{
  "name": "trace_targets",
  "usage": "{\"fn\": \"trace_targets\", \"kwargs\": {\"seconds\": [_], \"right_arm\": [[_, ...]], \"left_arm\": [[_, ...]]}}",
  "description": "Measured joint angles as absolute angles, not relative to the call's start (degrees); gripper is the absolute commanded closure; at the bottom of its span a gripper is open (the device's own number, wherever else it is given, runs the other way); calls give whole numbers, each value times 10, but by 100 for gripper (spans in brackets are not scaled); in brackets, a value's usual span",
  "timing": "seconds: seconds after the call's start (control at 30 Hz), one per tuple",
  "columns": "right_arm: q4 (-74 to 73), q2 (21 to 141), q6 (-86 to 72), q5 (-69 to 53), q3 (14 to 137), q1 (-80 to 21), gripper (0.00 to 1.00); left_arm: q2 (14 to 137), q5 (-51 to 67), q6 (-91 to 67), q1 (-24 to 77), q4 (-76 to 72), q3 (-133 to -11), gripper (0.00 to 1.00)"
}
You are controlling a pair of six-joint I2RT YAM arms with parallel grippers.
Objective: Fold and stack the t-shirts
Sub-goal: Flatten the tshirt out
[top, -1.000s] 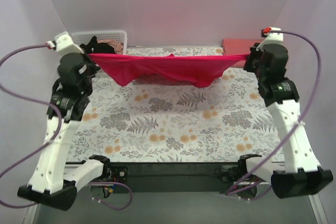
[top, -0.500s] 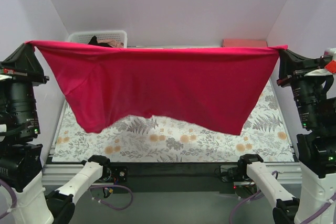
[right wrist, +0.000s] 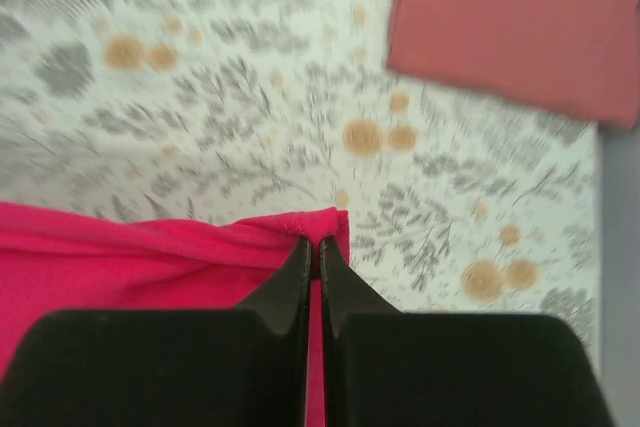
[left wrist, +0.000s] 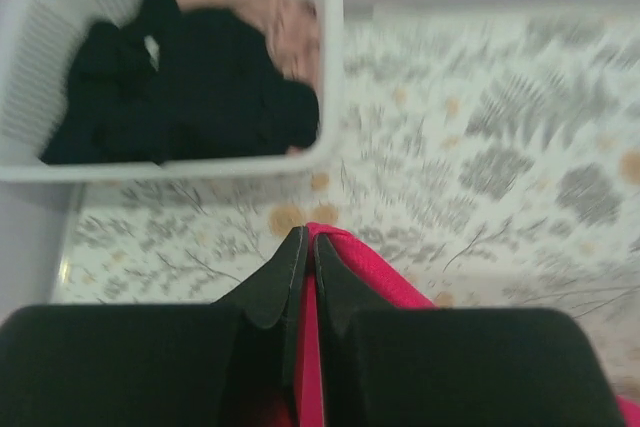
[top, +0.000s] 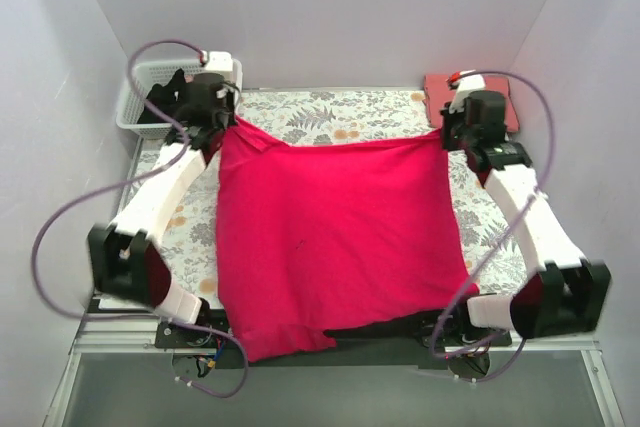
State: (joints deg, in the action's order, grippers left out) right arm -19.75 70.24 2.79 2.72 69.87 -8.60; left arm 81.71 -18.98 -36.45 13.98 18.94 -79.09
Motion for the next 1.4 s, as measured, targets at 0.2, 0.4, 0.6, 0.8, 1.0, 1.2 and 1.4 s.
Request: {"fn": "trace_targets", "kwargs": {"seconds": [0.2,0.4,0.6,0.8,1.0,1.2,1.4], "right_arm": [[-126,888,24,63,629,-83,99],[-56,1005,45,78,642,-72,99],[-30,1060,54,77,674,-58,99],[-16,1072,53,72,719,-49,99],[-6,1072,48,51,736,-35,99],[-6,1063,42,30,735,-21,99],[-5,1033,33,17,722,-14,99]], "left_arm": [[1043,-176,-376,140,152,-786,100],[1148,-165,-390,140,133,-845,100],[1152,-159,-400,140,122,-866,100],[1159,-156,-427,140,125,-906,100],[1157,-156,-461,140,152,-929,100],[1149,-143,-496,140,190,-929,100],[1117,-115,-523,140,210,-929,100]]}}
